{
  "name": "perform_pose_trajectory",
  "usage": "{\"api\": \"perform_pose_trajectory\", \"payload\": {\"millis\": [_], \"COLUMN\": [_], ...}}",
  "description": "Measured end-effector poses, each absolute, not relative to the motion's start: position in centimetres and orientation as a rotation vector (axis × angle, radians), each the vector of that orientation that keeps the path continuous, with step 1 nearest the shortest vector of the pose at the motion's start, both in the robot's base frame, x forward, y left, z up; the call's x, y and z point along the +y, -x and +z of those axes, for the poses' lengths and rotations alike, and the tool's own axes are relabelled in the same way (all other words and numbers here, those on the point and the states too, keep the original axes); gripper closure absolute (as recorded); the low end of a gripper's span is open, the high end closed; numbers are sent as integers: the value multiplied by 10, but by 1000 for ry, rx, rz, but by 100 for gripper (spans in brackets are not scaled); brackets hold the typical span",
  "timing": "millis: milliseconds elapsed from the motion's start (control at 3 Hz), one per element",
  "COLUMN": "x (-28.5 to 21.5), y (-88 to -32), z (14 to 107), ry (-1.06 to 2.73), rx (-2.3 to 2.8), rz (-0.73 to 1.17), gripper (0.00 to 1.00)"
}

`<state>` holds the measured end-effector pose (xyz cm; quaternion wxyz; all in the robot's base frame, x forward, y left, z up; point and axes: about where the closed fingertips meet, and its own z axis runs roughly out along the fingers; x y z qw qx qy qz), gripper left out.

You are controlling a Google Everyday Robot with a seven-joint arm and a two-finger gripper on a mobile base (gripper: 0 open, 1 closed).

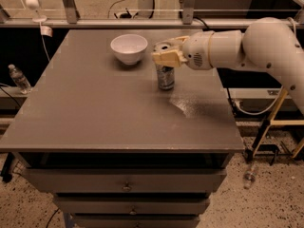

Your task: Place redbull can upright

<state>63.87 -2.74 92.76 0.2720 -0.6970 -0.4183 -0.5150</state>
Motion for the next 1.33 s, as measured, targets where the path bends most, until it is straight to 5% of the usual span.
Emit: {"api": "perform_pose_trajectory", "payload": {"millis": [667, 1333], "x": [-38, -33], "y": [-631, -631], "z": [926, 926], "ry": [1831, 1827], "rx": [-1057, -1059], "rz": [-1410, -1401], "gripper": [100, 59]}}
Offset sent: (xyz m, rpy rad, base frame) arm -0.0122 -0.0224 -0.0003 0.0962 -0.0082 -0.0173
